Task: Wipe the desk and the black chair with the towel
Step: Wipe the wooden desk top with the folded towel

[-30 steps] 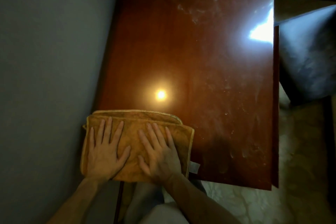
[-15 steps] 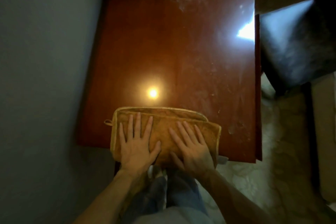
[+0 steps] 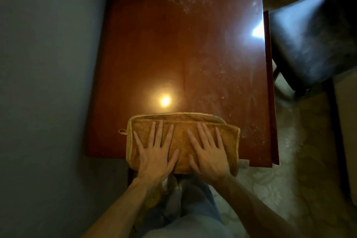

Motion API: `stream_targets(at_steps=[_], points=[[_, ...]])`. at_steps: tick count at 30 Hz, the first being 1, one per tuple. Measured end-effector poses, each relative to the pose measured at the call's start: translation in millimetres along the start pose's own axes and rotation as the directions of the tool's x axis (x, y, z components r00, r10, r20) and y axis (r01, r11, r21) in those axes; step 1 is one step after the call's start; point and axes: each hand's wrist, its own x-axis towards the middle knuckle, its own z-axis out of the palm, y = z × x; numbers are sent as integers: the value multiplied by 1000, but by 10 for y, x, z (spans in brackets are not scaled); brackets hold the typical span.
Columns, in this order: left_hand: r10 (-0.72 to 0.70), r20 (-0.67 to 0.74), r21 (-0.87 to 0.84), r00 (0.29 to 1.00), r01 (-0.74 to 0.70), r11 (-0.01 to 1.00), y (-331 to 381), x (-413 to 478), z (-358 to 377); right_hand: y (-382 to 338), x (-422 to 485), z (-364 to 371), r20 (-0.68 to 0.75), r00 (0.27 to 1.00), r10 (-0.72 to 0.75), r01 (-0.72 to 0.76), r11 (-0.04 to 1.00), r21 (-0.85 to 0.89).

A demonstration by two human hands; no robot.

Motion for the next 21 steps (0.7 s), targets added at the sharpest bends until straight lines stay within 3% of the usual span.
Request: stream_targets(at_steps=[3, 15, 21], points=[[5, -12, 33, 1000, -5, 999, -5, 68, -1, -28, 93, -3, -7, 993, 117, -117, 993, 12], [13, -28, 76, 1000, -11, 997, -270, 756, -245, 67, 764, -179, 3, 995, 96, -96, 995, 22], [22, -52, 72, 998, -19, 997, -335, 1285, -368, 251, 1246, -333, -78, 992, 101, -100, 995, 11]])
